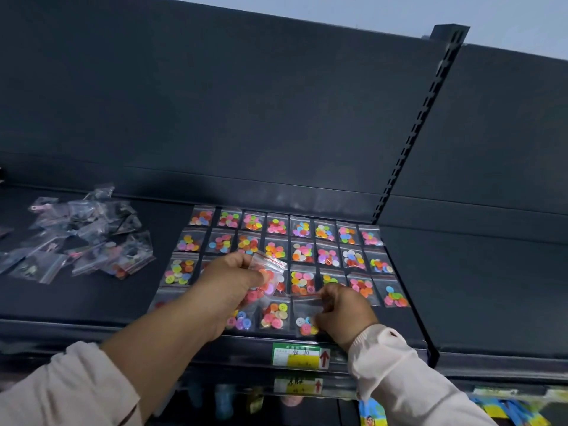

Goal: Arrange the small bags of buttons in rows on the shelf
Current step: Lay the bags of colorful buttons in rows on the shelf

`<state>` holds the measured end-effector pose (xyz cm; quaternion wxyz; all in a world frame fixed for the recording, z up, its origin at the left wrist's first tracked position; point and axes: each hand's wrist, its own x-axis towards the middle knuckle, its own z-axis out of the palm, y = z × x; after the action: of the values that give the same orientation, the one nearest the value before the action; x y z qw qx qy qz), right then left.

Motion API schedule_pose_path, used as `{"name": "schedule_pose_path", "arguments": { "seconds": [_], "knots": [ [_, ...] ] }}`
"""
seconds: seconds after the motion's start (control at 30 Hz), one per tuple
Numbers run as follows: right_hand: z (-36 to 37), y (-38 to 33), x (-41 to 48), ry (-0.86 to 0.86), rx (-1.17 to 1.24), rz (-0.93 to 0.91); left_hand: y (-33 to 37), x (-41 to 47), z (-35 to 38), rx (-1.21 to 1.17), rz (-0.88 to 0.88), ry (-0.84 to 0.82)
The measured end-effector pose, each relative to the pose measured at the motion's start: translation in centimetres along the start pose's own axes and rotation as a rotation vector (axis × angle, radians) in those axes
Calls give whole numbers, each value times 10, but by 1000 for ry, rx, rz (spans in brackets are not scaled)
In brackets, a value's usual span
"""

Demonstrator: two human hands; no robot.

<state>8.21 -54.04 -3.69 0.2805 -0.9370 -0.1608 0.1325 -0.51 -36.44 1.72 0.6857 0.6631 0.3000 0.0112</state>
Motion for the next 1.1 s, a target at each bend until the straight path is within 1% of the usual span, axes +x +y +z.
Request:
{"name": "schedule_pose_path", "arguments": {
  "seconds": [0.2,0.23,0.3,0.33,0.37,0.43,0.47,0.5,0.57,0.63,0.7,0.8,0.93,1.1],
  "knots": [
    [-5,0,-2,-31,-39,-5,0,3,8,-40,0,-29],
    [-8,0,-2,-25,-55,-7,1,3,10,-48,-2,-35],
    [-18,-3,-6,48,-28,-44,2,2,15,-64,0,-51],
    [-24,-6,-9,76,75,-62,4,1,18,-72,6,-62],
    [-30,-9,-12,67,262,-72,5,0,22,-84,14,-76],
    [-39,-19,-18,-89,699,-47,6,-2,31,-108,26,-95],
    [-43,-22,-20,-164,846,-26,7,-2,37,-114,30,-104],
    [-44,-22,-20,-212,909,-16,7,-3,42,-114,36,-109],
    [-46,-19,-19,-244,898,-16,7,-3,53,-95,55,-118],
    [-48,-13,-19,-237,886,-3,6,-4,60,-84,68,-151],
    [-51,-6,-20,-215,891,11,4,-6,64,-55,63,-224],
    [-57,5,-20,-210,885,23,2,-7,66,71,51,-309],
    [-62,16,-20,-245,860,31,2,-5,68,209,80,-335],
    [-64,26,-15,-244,787,52,-1,-1,73,287,127,-334]
  ]
}}
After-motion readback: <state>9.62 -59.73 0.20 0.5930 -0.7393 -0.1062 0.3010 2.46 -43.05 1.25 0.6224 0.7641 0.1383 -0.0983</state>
